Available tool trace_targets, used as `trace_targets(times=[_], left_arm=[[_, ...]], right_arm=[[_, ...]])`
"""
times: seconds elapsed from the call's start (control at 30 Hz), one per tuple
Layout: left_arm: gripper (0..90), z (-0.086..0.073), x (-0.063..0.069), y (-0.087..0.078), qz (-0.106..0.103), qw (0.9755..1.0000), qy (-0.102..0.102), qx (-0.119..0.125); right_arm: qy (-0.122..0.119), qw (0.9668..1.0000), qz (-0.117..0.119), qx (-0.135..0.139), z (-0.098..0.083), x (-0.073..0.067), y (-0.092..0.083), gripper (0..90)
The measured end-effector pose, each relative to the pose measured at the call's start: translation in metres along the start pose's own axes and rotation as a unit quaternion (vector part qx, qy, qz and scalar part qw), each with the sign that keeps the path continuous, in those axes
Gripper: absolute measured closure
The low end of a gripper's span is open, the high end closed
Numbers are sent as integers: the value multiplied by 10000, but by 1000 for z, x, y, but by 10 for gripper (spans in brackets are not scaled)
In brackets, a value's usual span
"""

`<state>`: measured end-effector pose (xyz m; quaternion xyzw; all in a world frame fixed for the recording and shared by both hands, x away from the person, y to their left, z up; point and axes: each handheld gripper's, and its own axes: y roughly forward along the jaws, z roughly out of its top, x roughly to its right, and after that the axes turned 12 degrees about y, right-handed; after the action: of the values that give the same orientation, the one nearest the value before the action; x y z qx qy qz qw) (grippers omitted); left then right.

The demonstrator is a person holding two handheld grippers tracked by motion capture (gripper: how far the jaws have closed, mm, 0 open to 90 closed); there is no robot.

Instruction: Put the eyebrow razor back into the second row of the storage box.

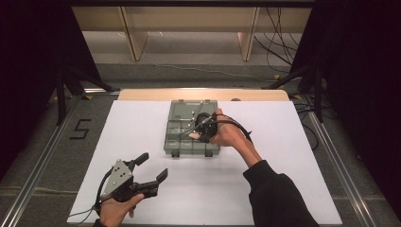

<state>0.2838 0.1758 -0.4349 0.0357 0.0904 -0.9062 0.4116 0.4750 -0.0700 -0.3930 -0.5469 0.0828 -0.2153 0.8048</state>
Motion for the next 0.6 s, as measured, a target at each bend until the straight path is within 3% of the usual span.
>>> trace_targets(times=[0.17,0.23,0.33,0.43,0.5,0.6], left_arm=[[158,0,0,0,2,10000,-1,-10],[158,0,0,0,1,10000,3,-16],[158,0,-1,2,-45,9999,50,92],[158,0,0,0,1,10000,8,2],[158,0,0,0,7,10000,-11,-10],[158,0,0,0,6,10000,-9,-8]], right_arm=[[-9,10000,-7,-72,3,1,8,743],[-194,9997,-72,-120,4,3,10,743],[-231,9996,-67,-147,4,4,13,743],[-165,9997,-61,-186,5,3,17,743],[-245,9994,-98,-236,5,5,18,742],[-109,9996,-52,-251,6,4,21,743]])
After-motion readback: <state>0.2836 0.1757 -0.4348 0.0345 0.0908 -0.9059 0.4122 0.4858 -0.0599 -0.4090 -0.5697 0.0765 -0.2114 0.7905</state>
